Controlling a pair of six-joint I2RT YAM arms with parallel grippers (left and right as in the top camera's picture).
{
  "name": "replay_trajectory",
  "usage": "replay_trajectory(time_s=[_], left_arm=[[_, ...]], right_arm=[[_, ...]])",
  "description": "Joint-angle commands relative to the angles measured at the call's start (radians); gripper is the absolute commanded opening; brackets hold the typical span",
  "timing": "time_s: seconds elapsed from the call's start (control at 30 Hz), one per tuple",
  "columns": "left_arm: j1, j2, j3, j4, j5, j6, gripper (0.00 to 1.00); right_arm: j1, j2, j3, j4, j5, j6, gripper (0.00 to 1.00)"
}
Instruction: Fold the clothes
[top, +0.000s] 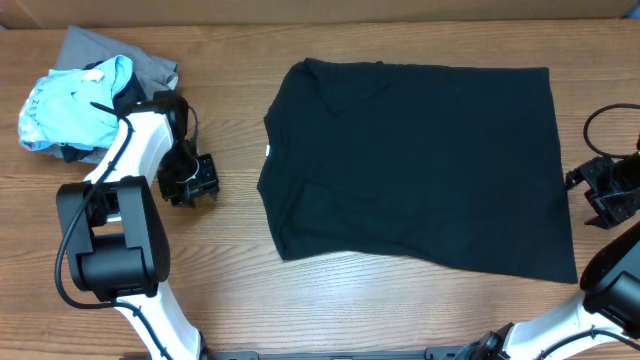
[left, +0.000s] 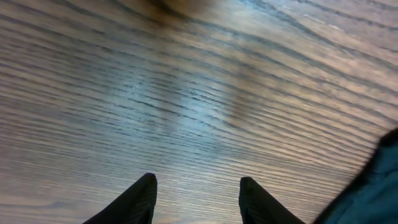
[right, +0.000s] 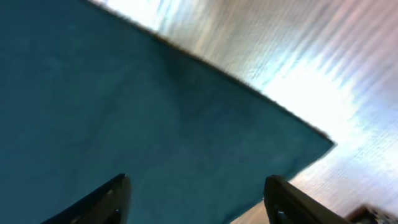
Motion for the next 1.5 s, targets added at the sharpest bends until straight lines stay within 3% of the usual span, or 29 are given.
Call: replay_trajectory(time_s=[0.0, 0.07, 0.23, 0.53, 0.8, 1.13, 1.17, 1.3, 1.37, 1.47], left_arm=[[-0.015, -0.028, -0.002, 0.031, 0.191, 0.079, 0.46], [-0.044, -0.028, -0.002, 0.049, 0.264, 0.109, 0.47], [-0.161, -0.028, -0.003, 0.046, 0.251, 0.097, 0.47], [-0.351, -0.028, -0.004, -0.033, 0.208, 0.016, 0.47], [-0.462, -0.028, -0.033, -0.164, 0.117, -0.070, 0.47], [-0.544, -0.028, -0.236, 0.053, 0.159, -0.155, 0.46], [-0.547, -0.028, -0.238, 0.058, 0.156, -0.155, 0.44], [-0.526, -0.029, -0.238, 0.026, 0.068, -0.246, 0.12], [-0.483, -0.035, -0.238, -0.008, 0.004, -0.282, 0.04], [-0.409, -0.055, -0.238, -0.034, -0.029, -0.293, 0.04]], right_arm=[[0.025, -0.019, 0.021, 0.031, -0.172, -0.117, 0.73], [0.038, -0.024, 0.021, 0.053, -0.290, -0.183, 0.73], [0.043, -0.087, 0.021, 0.063, -0.446, -0.255, 0.72], [0.043, -0.263, 0.021, 0.048, -0.472, -0.246, 0.75], [0.043, -0.270, 0.020, 0.018, -0.443, -0.243, 0.77], [0.043, -0.270, 0.020, 0.029, -0.443, -0.243, 0.77], [0.043, -0.270, 0.020, 0.029, -0.443, -0.243, 0.77], [0.043, -0.270, 0.016, 0.027, -0.356, -0.204, 0.78], [0.043, -0.270, -0.003, 0.029, -0.299, -0.169, 0.78], [0.043, -0.270, -0.051, 0.034, -0.231, -0.110, 0.78]])
